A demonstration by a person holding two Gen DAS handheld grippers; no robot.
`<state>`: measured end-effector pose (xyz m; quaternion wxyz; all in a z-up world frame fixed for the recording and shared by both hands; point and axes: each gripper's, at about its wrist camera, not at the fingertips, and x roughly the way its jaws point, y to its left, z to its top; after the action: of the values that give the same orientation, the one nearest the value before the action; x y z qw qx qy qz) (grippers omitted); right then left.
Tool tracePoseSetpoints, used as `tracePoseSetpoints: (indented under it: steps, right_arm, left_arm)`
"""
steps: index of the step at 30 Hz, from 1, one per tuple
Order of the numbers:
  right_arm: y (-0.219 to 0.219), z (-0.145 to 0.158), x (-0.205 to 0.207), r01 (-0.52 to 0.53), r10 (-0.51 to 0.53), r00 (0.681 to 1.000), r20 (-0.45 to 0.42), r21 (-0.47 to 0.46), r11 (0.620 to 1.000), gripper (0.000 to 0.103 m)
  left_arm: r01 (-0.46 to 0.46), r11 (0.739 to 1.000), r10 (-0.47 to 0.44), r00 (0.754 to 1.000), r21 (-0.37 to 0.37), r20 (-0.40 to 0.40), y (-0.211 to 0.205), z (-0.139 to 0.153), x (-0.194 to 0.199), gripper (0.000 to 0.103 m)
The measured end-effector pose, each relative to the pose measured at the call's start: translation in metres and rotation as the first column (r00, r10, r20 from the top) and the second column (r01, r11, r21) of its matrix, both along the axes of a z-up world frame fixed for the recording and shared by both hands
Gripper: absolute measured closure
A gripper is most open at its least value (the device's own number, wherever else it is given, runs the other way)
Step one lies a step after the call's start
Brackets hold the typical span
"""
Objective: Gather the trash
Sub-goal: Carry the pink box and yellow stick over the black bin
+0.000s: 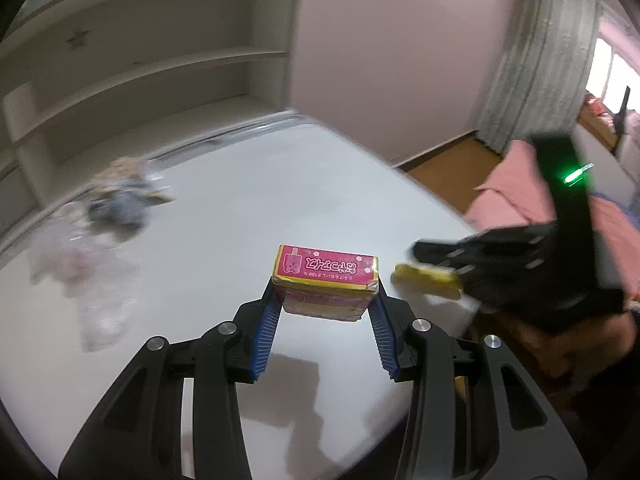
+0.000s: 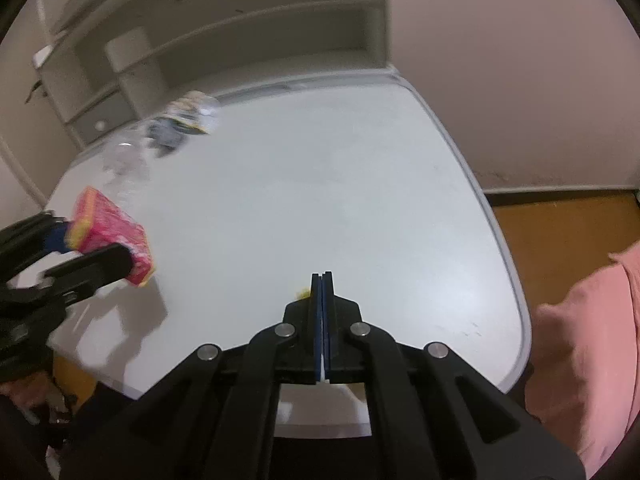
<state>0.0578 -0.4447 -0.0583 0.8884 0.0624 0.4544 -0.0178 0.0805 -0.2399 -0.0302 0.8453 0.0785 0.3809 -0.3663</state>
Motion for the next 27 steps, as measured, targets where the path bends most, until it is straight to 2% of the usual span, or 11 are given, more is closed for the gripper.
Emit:
tracePoseSetpoints:
  steps: [2,4,6,9,11,16,20,21,22,24,27]
  right_arm:
    - [-0.005,0.001,-0.004,0.006,-0.006,1.0,0.015,-0.001,1.0,0.102]
    - [-0.005,0.004,-0.002,-0.04,0.041,0.999,0.004,-0.067,0.997,0.102]
    - [-0.014,0.002,0.005,-0.062,0.06,0.998,-0.023,-0.093,0.994,0.102]
    - [-0.04,0.015,-0.006,-0.029,0.029,1.0,0.011,-0.045,0.999,0.102]
    - [-0.047,0.018,-0.018,-0.05,0.05,0.999,0.017,-0.029,0.998,0.102]
    - [-0.037,0.006,-0.031,-0.173,0.161,0.982,-0.099,-0.127,0.977,0.102]
    - [-0.024,0.01,-0.041,-0.24,0.222,0.968,-0.119,-0.163,0.957,0.102]
    - [-0.02,0.013,-0.042,-0.265,0.247,0.961,-0.126,-0.151,0.952,0.078]
    - [-0.016,0.015,-0.044,-0.28,0.262,0.957,-0.125,-0.158,0.947,0.015]
    - [-0.005,0.024,-0.05,-0.313,0.309,0.95,-0.053,-0.239,0.919,0.006]
    - [0.003,0.019,-0.041,-0.37,0.35,0.928,-0.126,-0.242,0.897,0.006]
  left_arm:
    - [0.017,1.0,-0.017,1.0,-0.017,-0.007,-0.007,0.003,-0.005,0.061]
    - [0.02,1.0,-0.02,1.0,-0.007,0.007,-0.009,0.005,-0.008,0.061]
    - [0.012,1.0,-0.012,1.0,0.001,0.013,-0.006,0.004,-0.008,0.061]
    - [-0.009,1.0,0.009,1.0,-0.002,0.0,0.007,0.002,-0.004,0.061]
    - [-0.013,1.0,0.013,1.0,0.006,-0.004,0.012,-0.001,-0.004,0.061]
    - [-0.005,1.0,0.005,1.0,0.011,-0.026,0.014,-0.004,-0.001,0.061]
    - [-0.007,1.0,0.007,0.999,-0.009,-0.042,0.016,-0.004,-0.002,0.061]
    - [-0.008,1.0,0.007,0.999,-0.012,-0.045,0.016,-0.003,-0.002,0.061]
    - [-0.008,1.0,0.007,0.999,-0.014,-0.048,0.017,-0.003,-0.003,0.061]
    - [-0.005,1.0,0.004,0.999,-0.015,-0.052,0.018,-0.002,-0.004,0.061]
    - [-0.007,1.0,0.006,0.999,-0.013,-0.049,0.02,-0.001,-0.005,0.061]
